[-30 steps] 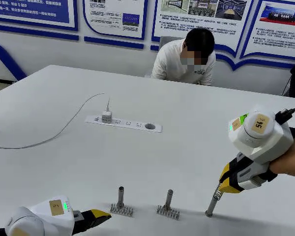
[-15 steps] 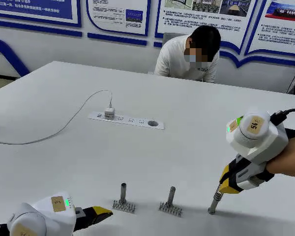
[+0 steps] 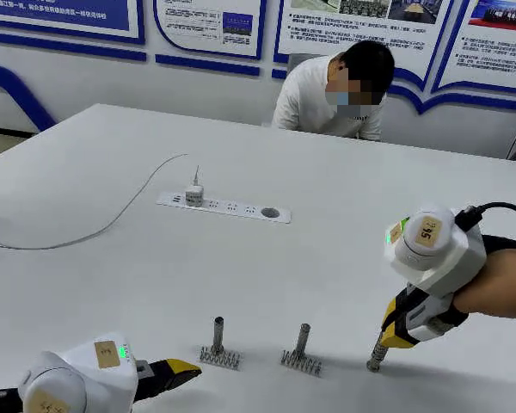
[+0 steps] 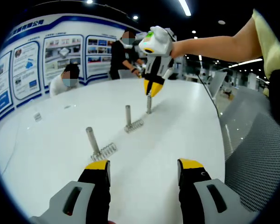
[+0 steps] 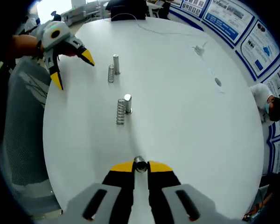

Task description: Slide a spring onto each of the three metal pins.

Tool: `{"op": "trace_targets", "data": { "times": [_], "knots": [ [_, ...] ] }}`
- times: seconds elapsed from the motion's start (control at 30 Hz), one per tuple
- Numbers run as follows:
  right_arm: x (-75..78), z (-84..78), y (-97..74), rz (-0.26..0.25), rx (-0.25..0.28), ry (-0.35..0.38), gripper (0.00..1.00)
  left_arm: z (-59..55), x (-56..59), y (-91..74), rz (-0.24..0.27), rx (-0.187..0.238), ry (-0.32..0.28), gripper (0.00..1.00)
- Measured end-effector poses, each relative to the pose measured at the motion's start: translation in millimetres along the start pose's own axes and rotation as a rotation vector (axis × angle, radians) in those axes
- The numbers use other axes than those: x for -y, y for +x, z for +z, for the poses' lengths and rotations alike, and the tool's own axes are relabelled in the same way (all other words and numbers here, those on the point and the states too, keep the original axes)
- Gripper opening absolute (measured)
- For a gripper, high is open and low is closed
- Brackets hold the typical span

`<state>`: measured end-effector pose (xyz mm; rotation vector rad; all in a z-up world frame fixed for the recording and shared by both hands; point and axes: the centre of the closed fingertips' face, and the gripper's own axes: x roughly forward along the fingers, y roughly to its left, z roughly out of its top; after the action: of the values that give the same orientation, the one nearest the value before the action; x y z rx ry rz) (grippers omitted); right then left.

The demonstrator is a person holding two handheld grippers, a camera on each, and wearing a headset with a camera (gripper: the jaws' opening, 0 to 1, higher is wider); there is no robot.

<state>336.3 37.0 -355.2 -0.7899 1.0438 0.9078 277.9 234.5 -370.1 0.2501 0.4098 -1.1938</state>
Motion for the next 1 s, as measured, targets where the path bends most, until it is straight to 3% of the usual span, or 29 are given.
{"op": "trace_targets", "data": {
  "times": [0.47,1.0],
  "knots": [
    [-3.6,-5.3,13.8,0.018,-0.024,0.012,0.12,-0.8,-0.5,0.2,0.002,-0.002,-0.003,0.59],
    [-4.9,-3.3,9.3,0.006,-0.006,0.018,0.18,-0.1,0.5,0.1,-0.002,-0.002,0.000,0.59]
  ]
}}
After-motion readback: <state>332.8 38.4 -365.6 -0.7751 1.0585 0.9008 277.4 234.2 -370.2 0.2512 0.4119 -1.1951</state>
